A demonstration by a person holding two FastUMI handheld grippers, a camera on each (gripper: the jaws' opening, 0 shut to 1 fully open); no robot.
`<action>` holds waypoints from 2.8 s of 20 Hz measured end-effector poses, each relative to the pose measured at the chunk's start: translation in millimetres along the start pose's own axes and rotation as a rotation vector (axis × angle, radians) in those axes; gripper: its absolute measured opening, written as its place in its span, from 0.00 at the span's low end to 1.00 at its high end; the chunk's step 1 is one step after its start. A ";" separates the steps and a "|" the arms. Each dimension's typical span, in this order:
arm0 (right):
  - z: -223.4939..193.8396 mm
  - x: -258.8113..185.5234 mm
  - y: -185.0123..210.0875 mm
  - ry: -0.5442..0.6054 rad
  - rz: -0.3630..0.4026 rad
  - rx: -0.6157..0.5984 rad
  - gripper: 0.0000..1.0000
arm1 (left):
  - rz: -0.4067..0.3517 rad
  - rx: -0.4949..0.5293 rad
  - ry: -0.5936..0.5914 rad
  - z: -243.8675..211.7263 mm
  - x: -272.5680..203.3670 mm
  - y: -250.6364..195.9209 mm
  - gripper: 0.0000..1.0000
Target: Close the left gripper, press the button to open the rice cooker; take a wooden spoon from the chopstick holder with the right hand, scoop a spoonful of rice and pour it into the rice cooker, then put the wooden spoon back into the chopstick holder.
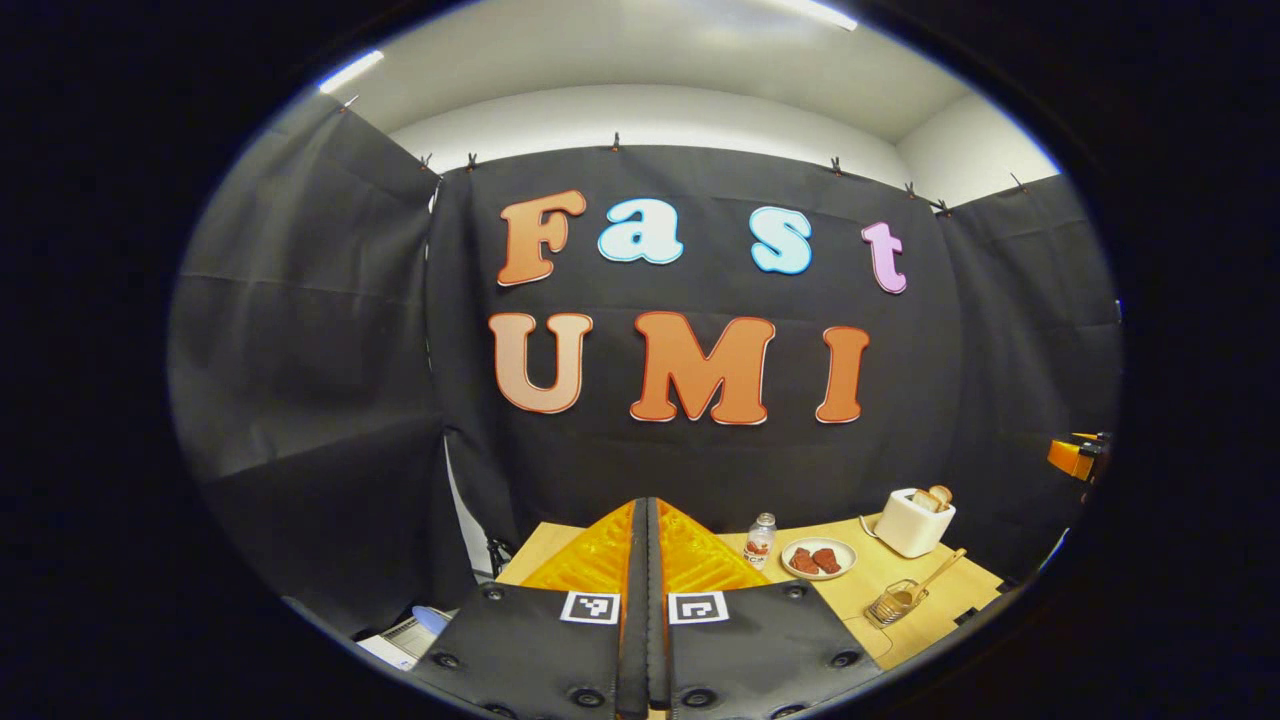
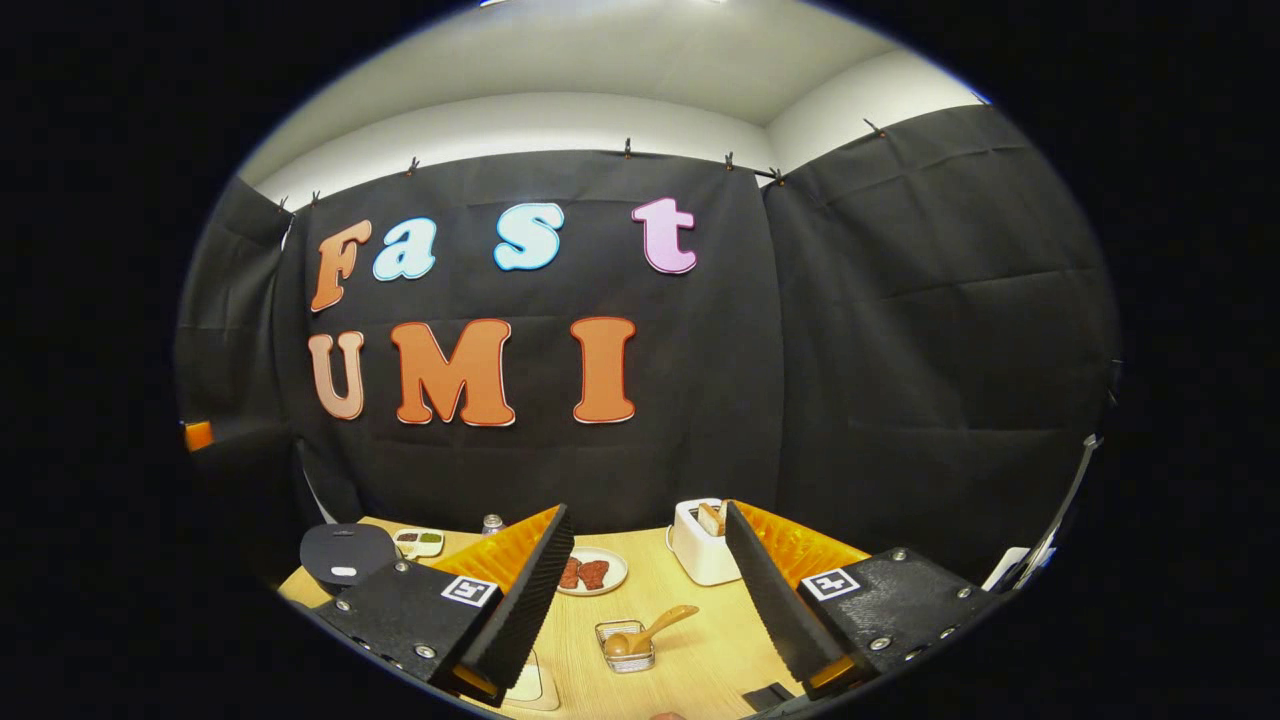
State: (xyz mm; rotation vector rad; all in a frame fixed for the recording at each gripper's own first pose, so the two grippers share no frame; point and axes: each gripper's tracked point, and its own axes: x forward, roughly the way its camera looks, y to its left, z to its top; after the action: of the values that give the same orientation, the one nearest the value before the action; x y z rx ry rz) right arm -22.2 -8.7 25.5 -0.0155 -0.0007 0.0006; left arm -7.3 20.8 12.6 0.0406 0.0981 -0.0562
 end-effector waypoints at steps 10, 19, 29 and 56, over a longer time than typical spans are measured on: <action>-18.5 7.0 9.9 0.044 0.023 0.028 0.95 | -0.079 -0.001 0.180 -104.7 74.9 -23.0 0.02; -46.1 12.8 2.1 0.127 -0.001 0.024 0.95 | -0.120 -0.024 0.378 -217.6 115.8 -45.4 0.04; -60.8 16.3 1.5 0.172 -0.003 0.048 0.95 | -0.190 -0.049 0.677 -267.0 112.1 -40.6 0.05; -51.6 23.5 -14.8 0.066 -0.003 0.110 1.00 | -0.015 -0.025 0.098 -29.1 77.2 0.5 0.04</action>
State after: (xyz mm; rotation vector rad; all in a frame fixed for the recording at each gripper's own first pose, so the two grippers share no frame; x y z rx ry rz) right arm 1.3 -24.3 -25.8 0.0944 0.0655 -0.0025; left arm 66.6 18.3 -23.9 0.0172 0.1970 -0.0678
